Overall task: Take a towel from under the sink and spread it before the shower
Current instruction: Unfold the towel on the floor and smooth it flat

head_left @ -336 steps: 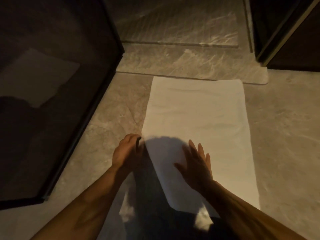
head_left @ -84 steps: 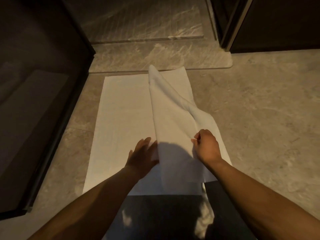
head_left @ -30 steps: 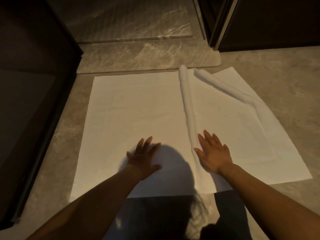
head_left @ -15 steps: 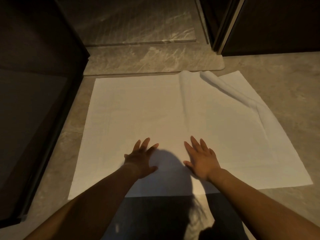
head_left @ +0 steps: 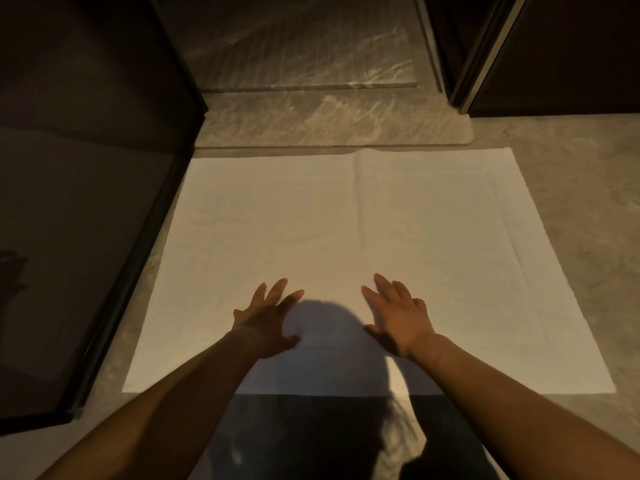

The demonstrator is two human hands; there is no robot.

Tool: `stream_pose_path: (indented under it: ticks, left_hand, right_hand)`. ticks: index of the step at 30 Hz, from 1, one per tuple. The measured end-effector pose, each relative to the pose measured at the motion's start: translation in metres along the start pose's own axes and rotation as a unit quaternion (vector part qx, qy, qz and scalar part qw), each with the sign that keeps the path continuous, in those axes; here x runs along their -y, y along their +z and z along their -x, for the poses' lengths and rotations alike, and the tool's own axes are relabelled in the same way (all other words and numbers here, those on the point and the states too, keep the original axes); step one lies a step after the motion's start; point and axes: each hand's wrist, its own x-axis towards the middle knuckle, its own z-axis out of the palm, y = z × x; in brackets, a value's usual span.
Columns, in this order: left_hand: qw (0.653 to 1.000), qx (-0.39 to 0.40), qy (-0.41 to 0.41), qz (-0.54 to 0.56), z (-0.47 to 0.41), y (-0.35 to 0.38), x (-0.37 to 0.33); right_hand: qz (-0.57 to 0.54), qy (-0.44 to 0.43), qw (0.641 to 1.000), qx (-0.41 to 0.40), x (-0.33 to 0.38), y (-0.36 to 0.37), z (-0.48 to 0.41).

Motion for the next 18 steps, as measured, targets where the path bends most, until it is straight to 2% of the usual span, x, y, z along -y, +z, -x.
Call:
stream_pose_path:
  ticks: [5, 10, 18]
  left_hand:
    - [1.000, 0.005, -0.003, -0.001, 0.002, 0.001, 0.008]
    - [0.997, -0.031, -0.022, 0.074, -0.003, 0.004, 0.004]
    - [0.998, 0.008, -0.015, 0.052, -0.013, 0.004, 0.002]
  right_hand:
    - [-0.007, 0.016, 1.000, 0.009, 0.005, 0.002, -0.003]
    - [-0.017, 0.032, 0.999, 0.014, 0.008, 0.006, -0.005]
    - [0.011, 0.038, 0.999, 0.033, 0.002, 0.014, -0.007]
